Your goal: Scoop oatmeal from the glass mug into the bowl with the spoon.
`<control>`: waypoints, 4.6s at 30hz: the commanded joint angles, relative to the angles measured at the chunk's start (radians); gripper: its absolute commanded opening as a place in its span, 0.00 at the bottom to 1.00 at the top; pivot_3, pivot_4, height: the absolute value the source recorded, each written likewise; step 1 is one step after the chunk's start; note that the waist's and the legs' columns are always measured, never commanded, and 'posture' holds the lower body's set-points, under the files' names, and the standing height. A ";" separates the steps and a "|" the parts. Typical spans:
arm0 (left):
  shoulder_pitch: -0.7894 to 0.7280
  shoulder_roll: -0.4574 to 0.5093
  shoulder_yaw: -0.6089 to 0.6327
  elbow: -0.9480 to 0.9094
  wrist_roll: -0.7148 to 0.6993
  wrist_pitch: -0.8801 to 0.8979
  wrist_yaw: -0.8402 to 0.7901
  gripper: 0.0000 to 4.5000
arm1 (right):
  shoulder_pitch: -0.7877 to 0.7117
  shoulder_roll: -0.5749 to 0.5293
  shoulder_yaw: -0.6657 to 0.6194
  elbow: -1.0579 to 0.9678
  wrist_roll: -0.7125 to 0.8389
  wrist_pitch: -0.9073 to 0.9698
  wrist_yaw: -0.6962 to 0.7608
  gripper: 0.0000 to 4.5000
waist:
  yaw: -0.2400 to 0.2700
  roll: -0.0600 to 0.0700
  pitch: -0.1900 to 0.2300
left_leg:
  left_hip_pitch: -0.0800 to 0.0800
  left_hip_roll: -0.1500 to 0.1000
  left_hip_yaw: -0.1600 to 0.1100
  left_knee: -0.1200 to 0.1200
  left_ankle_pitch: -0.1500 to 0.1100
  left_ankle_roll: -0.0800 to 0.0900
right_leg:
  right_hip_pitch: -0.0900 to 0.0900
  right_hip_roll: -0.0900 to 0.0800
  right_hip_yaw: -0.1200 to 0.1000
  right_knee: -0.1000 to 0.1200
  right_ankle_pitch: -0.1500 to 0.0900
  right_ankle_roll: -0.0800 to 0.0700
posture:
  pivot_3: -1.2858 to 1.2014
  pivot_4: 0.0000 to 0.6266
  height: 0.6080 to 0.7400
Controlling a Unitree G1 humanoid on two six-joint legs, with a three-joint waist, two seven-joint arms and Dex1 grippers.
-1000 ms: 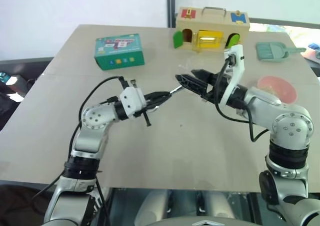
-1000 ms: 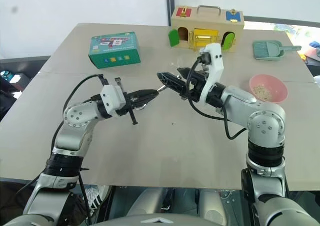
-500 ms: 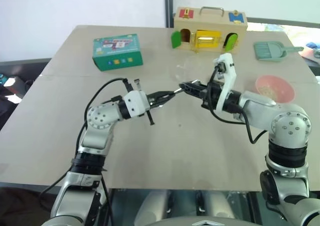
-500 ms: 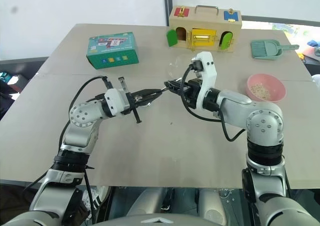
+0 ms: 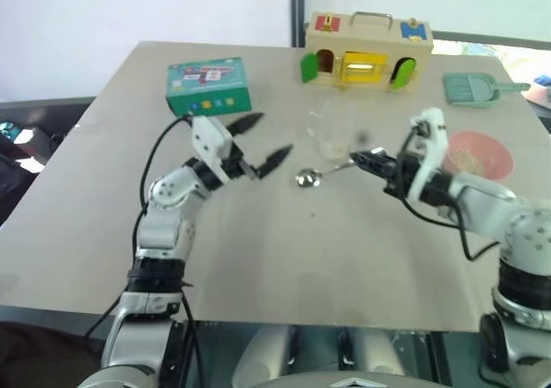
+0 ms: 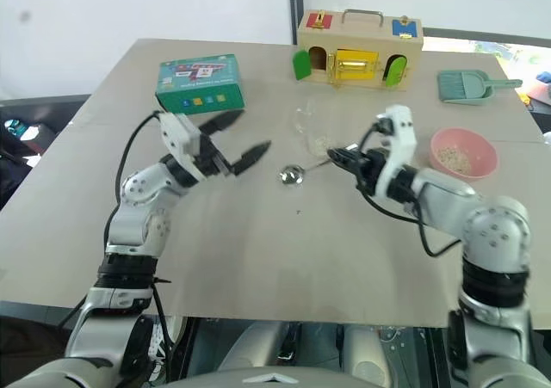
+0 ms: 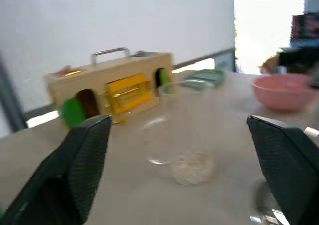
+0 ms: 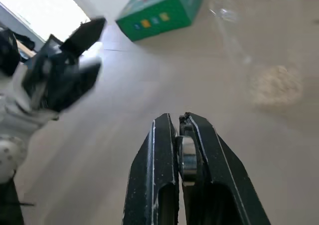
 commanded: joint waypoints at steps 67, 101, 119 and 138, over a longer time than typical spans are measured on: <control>-0.579 -0.317 -0.013 0.969 0.301 -0.289 0.296 0.41 | 0.106 -0.270 -0.030 -0.215 0.197 -0.503 -0.251 0.00 | 0.000 -0.002 0.001 | -0.016 0.000 0.003 0.016 -0.001 0.002 | -0.014 0.000 0.002 0.013 0.000 0.001 | 0.52 0.24 1.00; -0.638 -0.342 0.023 1.019 0.308 -0.312 0.319 0.02 | 0.101 -0.272 -0.011 -0.244 0.185 -0.501 -0.303 0.00 | 0.000 -0.002 0.001 | -0.016 0.000 0.004 0.017 -0.001 0.002 | -0.014 0.000 0.002 0.014 0.000 0.001 | 0.52 0.24 1.00; -0.612 -0.331 -0.104 1.002 0.467 -0.362 0.444 0.55 | 0.113 -0.306 -0.014 -0.250 0.249 -0.492 -0.328 0.00 | 0.001 -0.002 0.001 | -0.016 0.000 0.004 0.017 -0.001 0.002 | -0.014 0.000 0.003 0.015 0.000 0.001 | 0.52 0.24 1.00; -0.669 -0.337 -0.214 1.053 0.635 -0.480 0.622 0.55 | 0.190 -0.334 -0.045 -0.315 0.285 -0.535 -0.403 0.00 | 0.002 -0.002 0.000 | -0.016 0.000 0.005 0.018 -0.001 0.003 | -0.014 0.000 0.003 0.015 0.000 0.001 | 0.52 0.24 1.00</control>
